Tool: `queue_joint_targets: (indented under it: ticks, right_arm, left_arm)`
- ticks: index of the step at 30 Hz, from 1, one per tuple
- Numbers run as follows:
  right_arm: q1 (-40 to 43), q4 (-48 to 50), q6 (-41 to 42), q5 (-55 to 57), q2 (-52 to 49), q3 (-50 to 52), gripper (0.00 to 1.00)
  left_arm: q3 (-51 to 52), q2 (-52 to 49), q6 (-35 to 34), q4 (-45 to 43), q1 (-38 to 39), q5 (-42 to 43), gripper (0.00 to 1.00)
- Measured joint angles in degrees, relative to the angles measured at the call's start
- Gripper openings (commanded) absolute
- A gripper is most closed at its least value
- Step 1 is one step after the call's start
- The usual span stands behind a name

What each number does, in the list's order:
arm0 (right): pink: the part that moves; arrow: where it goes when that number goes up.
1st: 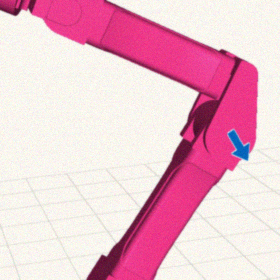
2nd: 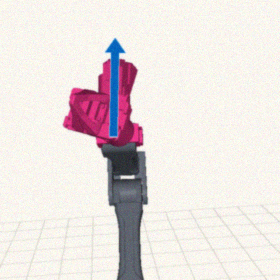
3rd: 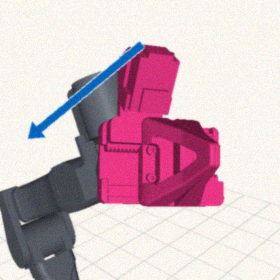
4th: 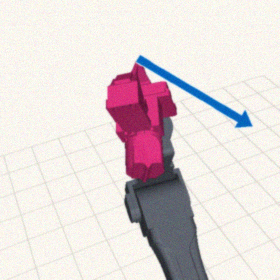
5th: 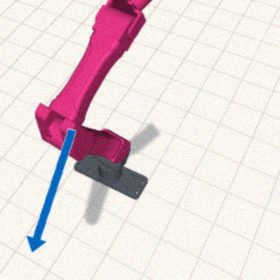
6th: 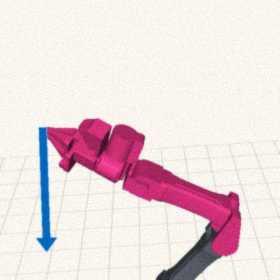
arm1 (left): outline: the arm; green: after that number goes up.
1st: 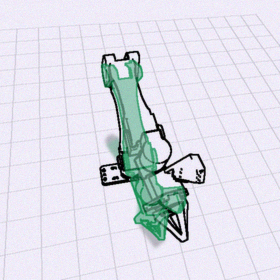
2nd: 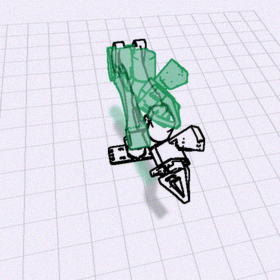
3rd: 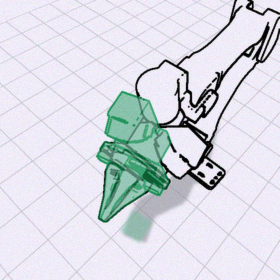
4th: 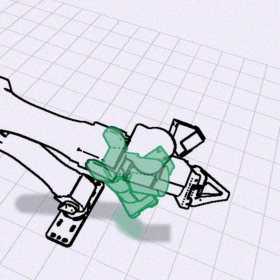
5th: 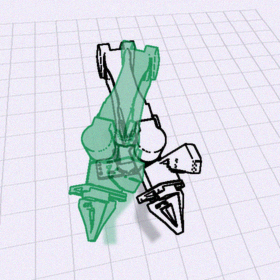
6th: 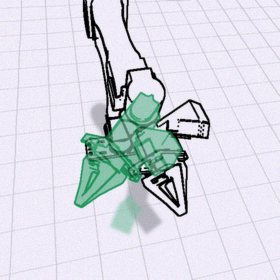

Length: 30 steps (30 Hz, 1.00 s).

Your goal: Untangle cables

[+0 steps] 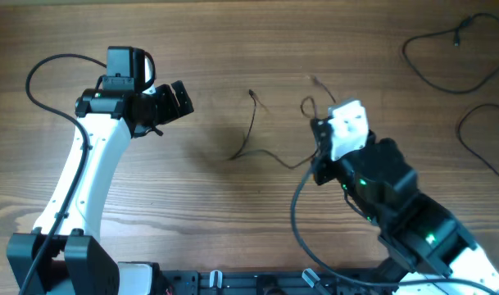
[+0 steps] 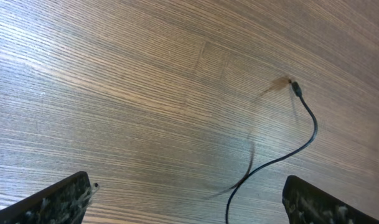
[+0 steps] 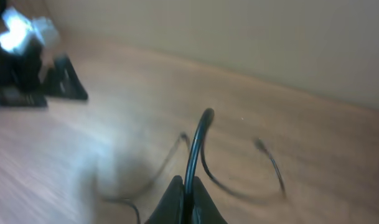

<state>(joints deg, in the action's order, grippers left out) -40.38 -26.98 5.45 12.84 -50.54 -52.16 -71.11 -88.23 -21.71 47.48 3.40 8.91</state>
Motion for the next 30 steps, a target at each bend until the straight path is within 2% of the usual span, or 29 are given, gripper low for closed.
queue_joint_targets:
  ticks: [4,9,14,19,24,30]
  right_arm:
    - [0.0,1.0,-1.1,-5.8,-7.8,0.2,0.04]
    - [0.0,10.4,-2.2,-11.4,-16.6,0.5,0.04]
    - [-0.4,19.1,-4.3,-15.9,-17.1,0.5,0.05]
    - [-0.5,18.9,-5.4,-16.7,-17.1,0.5,0.04]
    - [-0.5,14.1,-4.9,-3.2,-15.0,0.5,0.04]
    - [1.9,3.7,-7.4,16.2,-1.9,-1.7,0.04]
  left_arm:
    - [0.0,0.0,0.0,0.0,0.0,0.0,1.00]
    - [0.0,0.0,0.0,0.0,0.0,0.0,1.00]
    - [0.0,0.0,0.0,0.0,0.0,0.0,1.00]
    - [0.0,0.0,0.0,0.0,0.0,0.0,1.00]
    - [0.0,0.0,0.0,0.0,0.0,0.0,1.00]
    - [0.0,0.0,0.0,0.0,0.0,0.0,1.00]
